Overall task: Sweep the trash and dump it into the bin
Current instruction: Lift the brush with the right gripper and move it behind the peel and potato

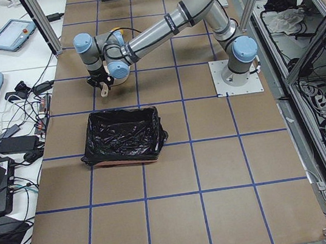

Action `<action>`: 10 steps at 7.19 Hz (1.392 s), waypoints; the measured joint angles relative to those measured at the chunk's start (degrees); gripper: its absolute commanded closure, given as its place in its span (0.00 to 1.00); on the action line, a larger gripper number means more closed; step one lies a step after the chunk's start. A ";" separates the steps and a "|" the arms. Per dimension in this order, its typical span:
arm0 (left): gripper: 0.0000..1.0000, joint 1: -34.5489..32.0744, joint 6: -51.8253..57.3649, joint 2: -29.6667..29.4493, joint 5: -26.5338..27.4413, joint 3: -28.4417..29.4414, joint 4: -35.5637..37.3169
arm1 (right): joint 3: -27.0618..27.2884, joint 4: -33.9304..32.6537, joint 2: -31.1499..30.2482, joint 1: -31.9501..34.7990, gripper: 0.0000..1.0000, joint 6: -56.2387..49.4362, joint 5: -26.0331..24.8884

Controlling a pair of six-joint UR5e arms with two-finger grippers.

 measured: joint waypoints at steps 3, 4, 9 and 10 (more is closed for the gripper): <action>0.79 -0.04 -0.87 0.30 0.14 0.00 -0.25 | -1.95 2.85 -0.28 4.24 1.00 6.59 0.39; 0.79 -0.14 -1.58 0.33 0.27 0.00 -0.37 | -2.08 3.07 -0.35 7.30 1.00 10.29 0.59; 0.79 -2.56 -3.66 0.62 1.99 0.00 -0.44 | -2.29 2.67 0.00 20.24 1.00 28.81 7.18; 0.79 -2.61 -3.68 0.62 2.07 0.00 -0.44 | -2.31 2.64 0.13 22.07 1.00 32.36 8.37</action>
